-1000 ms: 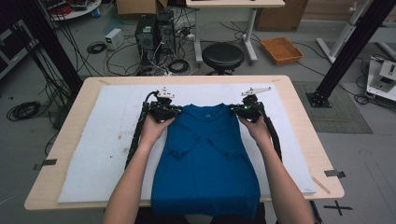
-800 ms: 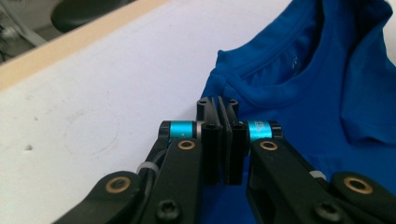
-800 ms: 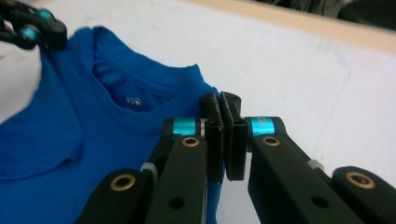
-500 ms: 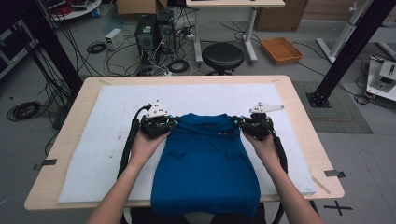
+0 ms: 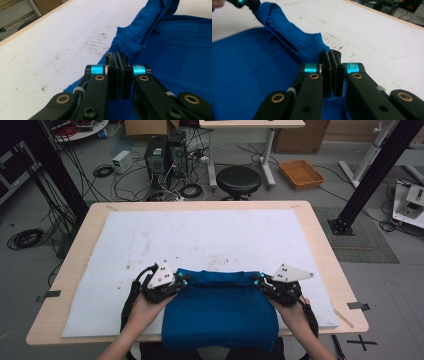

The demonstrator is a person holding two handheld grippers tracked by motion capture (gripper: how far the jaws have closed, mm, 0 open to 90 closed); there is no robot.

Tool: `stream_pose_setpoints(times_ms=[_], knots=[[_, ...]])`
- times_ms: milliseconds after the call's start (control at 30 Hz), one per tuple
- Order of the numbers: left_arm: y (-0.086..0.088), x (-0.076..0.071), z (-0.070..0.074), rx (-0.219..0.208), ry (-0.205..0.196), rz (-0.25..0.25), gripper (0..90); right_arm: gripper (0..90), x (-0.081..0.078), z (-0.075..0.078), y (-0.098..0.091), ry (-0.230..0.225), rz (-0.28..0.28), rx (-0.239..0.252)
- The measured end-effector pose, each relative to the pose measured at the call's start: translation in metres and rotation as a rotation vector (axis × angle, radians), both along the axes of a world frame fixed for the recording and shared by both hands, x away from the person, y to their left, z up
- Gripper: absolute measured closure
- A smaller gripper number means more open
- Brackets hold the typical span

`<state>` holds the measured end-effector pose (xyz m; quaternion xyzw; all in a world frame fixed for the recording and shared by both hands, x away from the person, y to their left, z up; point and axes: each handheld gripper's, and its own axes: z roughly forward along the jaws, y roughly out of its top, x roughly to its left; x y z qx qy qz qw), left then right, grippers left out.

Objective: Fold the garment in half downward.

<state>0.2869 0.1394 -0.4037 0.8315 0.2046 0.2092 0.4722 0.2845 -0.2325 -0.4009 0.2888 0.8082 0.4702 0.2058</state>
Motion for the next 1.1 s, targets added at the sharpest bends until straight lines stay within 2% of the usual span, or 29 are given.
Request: stream_pose_setpoints(times_ms=[233,367,433,567,667,733,833,933,1000,1100], knots=[[-0.002,-0.032,-0.013,0.066,-0.013,-0.051,87.7,88.6,-0.033,-0.009,-0.002,-0.028,0.039,-0.059],[-0.006,-0.048,-0.02,0.109,-0.013,-0.087,87.5,88.3,-0.048,-0.016,-0.003,-0.023,0.061,-0.096],[-0.008,-0.054,-0.024,0.134,-0.01,-0.108,87.1,87.9,-0.056,-0.02,-0.003,-0.021,0.076,-0.131],[-0.009,-0.063,-0.032,0.171,0.01,-0.128,79.3,83.4,-0.07,-0.026,-0.005,-0.016,0.109,-0.167],[-0.007,-0.069,-0.034,0.193,0.016,-0.148,75.6,81.1,-0.078,-0.026,-0.008,-0.019,0.13,-0.171],[-0.004,-0.07,-0.033,0.18,0.016,-0.138,75.1,79.0,-0.081,-0.023,-0.011,-0.032,0.125,-0.164],[0.001,-0.061,-0.026,0.107,0.032,-0.095,69.9,73.8,-0.073,-0.017,-0.019,-0.029,0.07,-0.119],[0.007,-0.044,-0.017,0.035,0.036,-0.023,65.7,68.6,-0.053,-0.012,-0.029,0.017,-0.013,-0.043],[0.011,-0.029,-0.012,-0.012,0.06,0.033,61.6,63.8,-0.038,-0.01,-0.032,0.031,-0.056,-0.009],[0.015,-0.006,-0.008,-0.05,0.081,0.111,59.0,62.6,-0.012,-0.008,-0.034,0.064,-0.12,0.03]])
